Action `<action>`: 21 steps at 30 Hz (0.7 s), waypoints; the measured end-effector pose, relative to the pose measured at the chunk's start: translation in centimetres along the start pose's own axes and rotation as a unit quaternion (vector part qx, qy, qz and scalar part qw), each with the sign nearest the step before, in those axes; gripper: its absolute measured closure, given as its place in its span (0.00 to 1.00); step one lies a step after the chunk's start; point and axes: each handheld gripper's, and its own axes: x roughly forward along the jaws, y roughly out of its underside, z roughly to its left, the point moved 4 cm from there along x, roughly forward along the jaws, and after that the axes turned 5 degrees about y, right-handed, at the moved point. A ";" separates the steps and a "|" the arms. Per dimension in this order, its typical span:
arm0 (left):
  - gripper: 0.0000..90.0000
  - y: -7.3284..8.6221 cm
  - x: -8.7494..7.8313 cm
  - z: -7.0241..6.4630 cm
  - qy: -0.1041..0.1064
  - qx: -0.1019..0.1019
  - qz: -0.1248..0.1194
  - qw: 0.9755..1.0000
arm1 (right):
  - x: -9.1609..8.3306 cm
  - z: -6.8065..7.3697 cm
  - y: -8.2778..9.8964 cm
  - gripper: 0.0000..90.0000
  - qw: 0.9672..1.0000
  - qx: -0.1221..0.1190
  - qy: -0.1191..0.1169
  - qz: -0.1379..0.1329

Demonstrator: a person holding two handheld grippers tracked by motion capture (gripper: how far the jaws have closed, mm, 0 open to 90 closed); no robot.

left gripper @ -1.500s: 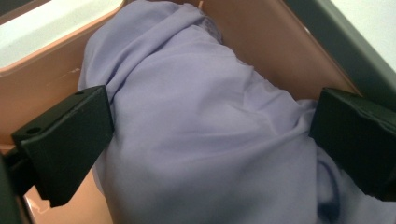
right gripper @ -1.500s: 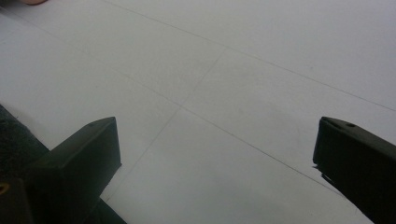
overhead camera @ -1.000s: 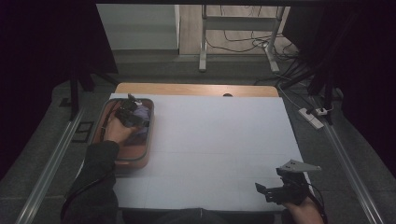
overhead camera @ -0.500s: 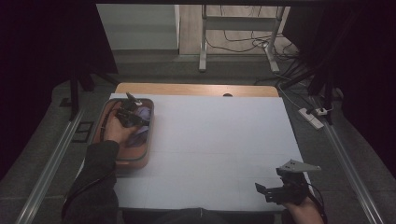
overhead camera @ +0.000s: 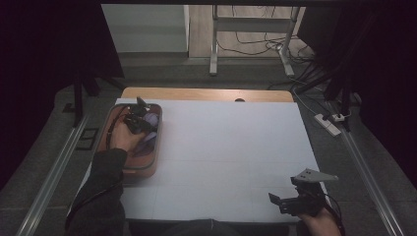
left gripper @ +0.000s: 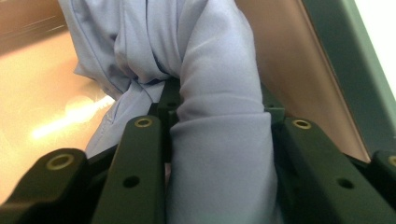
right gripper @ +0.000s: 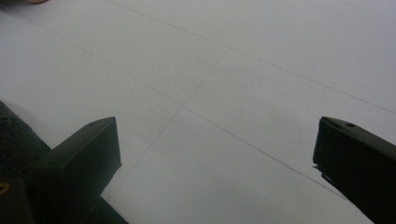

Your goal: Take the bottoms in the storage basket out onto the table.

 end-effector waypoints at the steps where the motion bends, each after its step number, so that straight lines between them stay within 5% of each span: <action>1: 0.72 0.0 0.0 0.0 -0.003 0.001 -0.001 1.000 | 0.0 0.0 0.0 0.00 1.000 0.000 0.000 -0.001; 10: 0.71 0.0 -1.2 -0.1 -0.032 0.023 -0.026 0.999 | -0.1 0.0 0.0 0.00 1.000 -0.002 0.001 -0.002; 21: 0.71 -0.1 -5.2 -0.5 -0.029 0.038 -0.109 0.993 | -0.1 0.1 0.0 0.00 1.000 -0.004 0.000 -0.002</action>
